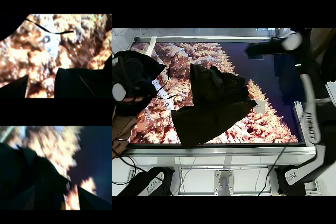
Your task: Fold the clothes and pants, and hang the long-sleeved shirts on hangers.
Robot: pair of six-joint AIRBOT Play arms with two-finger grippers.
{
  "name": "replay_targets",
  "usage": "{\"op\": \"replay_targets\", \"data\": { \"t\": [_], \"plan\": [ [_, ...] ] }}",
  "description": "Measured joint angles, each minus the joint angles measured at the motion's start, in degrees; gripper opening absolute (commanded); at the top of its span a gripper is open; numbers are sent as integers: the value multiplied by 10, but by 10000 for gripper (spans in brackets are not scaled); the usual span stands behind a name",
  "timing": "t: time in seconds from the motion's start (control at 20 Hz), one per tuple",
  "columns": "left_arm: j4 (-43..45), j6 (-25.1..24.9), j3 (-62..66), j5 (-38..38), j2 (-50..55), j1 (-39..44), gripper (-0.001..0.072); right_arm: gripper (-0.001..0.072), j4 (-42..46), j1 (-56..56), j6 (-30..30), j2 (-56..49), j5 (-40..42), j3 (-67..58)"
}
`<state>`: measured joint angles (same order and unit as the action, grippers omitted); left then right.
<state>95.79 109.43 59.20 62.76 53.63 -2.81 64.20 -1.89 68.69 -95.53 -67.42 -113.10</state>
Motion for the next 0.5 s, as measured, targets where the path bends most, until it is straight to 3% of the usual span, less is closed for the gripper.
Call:
{"op": "replay_targets", "data": {
  "t": [0.2, 0.5],
  "plan": [
    [-94, -9, -142, 21, -85, -11, 687, 554, -63, 113, -9, 93, -97, 155],
    [-262, -37, -281, 71, -125, -40, 686, 554, -149, 179, -57, 173, -62, 382]
  ]
}}
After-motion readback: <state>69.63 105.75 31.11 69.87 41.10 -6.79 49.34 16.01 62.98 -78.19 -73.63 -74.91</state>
